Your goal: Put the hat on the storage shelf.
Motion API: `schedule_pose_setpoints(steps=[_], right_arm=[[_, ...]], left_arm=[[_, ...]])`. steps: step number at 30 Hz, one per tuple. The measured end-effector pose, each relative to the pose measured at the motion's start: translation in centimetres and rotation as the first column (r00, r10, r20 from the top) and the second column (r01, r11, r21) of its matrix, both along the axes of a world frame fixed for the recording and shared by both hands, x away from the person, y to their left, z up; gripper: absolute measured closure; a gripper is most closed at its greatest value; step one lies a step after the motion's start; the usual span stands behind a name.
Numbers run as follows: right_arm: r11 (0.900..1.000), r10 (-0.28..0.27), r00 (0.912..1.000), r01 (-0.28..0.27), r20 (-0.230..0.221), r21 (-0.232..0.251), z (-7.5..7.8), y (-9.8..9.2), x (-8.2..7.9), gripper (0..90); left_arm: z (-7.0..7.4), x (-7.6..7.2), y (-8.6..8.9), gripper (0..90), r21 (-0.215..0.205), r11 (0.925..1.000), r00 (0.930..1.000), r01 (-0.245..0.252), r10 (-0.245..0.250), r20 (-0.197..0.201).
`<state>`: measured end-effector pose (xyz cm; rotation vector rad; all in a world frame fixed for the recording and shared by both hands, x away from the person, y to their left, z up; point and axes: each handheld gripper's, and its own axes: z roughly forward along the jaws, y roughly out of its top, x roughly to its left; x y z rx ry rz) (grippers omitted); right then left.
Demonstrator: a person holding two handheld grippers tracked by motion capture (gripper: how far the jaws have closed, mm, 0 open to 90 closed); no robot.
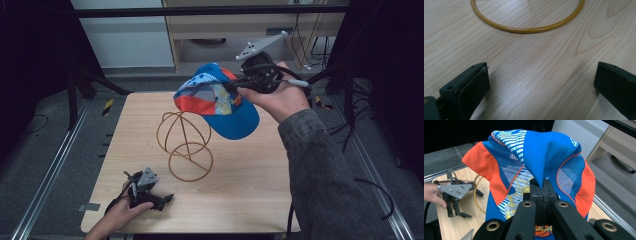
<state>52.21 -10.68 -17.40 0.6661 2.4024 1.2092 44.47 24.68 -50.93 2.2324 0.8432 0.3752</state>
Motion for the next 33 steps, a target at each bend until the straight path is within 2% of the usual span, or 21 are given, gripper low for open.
schedule_pose_setpoints(steps=[8, 15, 28, 33], right_arm=[[0.999, 0.046, 0.9989, -0.046, 0.008, -0.014, 0.8, 4.1, 1.1, 90.0], [0.996, 0.078, 0.997, -0.077, 0.006, -0.037, 1.1, 6.8, 1.8, 90.0], [0.993, 0.089, 0.9959, -0.09, -0.012, -0.079, 0.6, 9.2, 2.8, 90.0], [0.99, 0.097, 0.9949, -0.099, -0.027, -0.1, 0.0, 10.2, 3.2, 90.0]], left_arm=[[0.0, 0.0, 0.0, 0.0, -0.001, 1.0, 1.0, -0.002, 0.002, 0.002], [0.0, 0.0, 0.0, 0.0, -0.001, 1.0, 1.0, -0.001, 0.001, 0.001], [0.0, 0.0, 0.0, 0.0, -0.001, 1.0, 1.0, -0.003, 0.003, 0.001], [0.0, 0.0, 0.0, 0.0, -0.001, 1.0, 1.0, -0.003, 0.003, 0.001]])
